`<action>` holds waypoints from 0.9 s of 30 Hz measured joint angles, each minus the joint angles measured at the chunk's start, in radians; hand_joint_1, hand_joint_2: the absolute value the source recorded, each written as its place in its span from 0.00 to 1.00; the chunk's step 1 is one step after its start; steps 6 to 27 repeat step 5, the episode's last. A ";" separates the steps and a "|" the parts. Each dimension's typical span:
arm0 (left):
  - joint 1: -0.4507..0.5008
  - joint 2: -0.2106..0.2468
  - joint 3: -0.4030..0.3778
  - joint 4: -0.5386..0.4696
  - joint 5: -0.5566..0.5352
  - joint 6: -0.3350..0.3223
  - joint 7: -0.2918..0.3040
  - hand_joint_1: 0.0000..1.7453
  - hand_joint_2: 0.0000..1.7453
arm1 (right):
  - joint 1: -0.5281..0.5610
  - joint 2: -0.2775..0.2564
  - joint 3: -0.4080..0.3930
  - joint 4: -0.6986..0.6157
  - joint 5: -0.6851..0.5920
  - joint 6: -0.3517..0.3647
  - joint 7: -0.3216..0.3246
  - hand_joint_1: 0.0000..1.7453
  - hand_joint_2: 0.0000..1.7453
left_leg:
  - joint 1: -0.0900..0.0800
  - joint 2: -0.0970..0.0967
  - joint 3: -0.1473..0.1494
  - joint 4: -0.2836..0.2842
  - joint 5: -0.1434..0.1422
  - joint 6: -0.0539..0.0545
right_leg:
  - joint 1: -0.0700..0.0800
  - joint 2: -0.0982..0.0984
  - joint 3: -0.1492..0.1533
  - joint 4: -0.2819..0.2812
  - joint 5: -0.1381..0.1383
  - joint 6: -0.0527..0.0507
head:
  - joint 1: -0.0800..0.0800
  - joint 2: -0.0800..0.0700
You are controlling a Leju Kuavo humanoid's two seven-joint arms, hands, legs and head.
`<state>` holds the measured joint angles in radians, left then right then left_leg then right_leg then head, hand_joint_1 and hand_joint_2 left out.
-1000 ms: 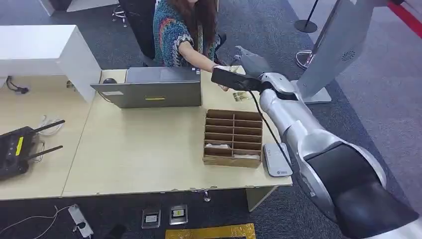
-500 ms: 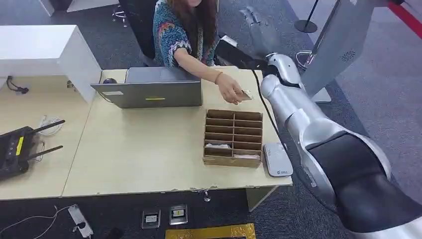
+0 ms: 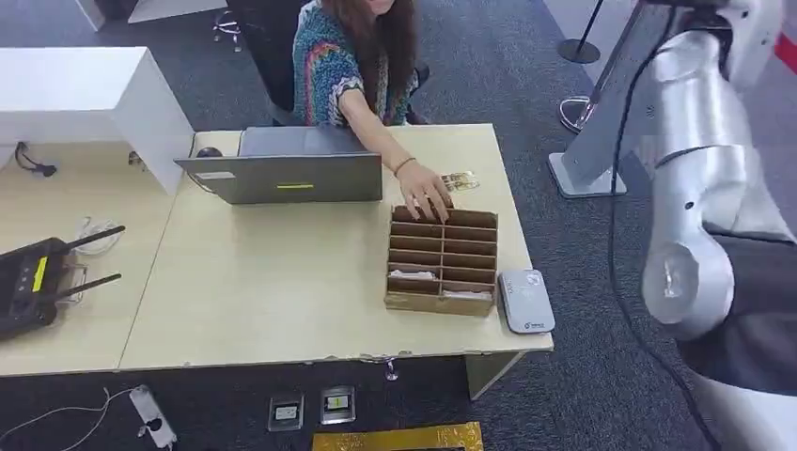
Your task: Pass the card to the sensor for recognition and then transmit it.
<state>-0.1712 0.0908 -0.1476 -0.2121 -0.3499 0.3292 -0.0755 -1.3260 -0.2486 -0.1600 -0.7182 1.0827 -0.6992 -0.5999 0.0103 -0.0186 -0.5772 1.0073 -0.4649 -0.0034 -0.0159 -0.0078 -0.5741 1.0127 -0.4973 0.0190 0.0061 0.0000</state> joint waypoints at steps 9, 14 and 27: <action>0.020 0.007 0.005 0.001 0.039 0.021 -0.019 0.00 0.00 | 0.107 -0.118 -0.271 -0.081 -0.081 0.000 -0.055 0.00 1.00 | 0.001 0.000 0.001 0.000 -0.002 0.002 | 0.001 0.000 0.004 -0.002 0.000 0.000 | 0.000 0.000; 0.020 0.007 0.005 0.001 0.039 0.021 -0.019 0.00 0.00 | 0.107 -0.118 -0.271 -0.081 -0.081 0.000 -0.055 0.00 1.00 | 0.001 0.000 0.001 0.000 -0.002 0.002 | 0.001 0.000 0.004 -0.002 0.000 0.000 | 0.000 0.000; 0.020 0.007 0.005 0.001 0.039 0.021 -0.019 0.00 0.00 | 0.107 -0.118 -0.271 -0.081 -0.081 0.000 -0.055 0.00 1.00 | 0.001 0.000 0.001 0.000 -0.002 0.002 | 0.001 0.000 0.004 -0.002 0.000 0.000 | 0.000 0.000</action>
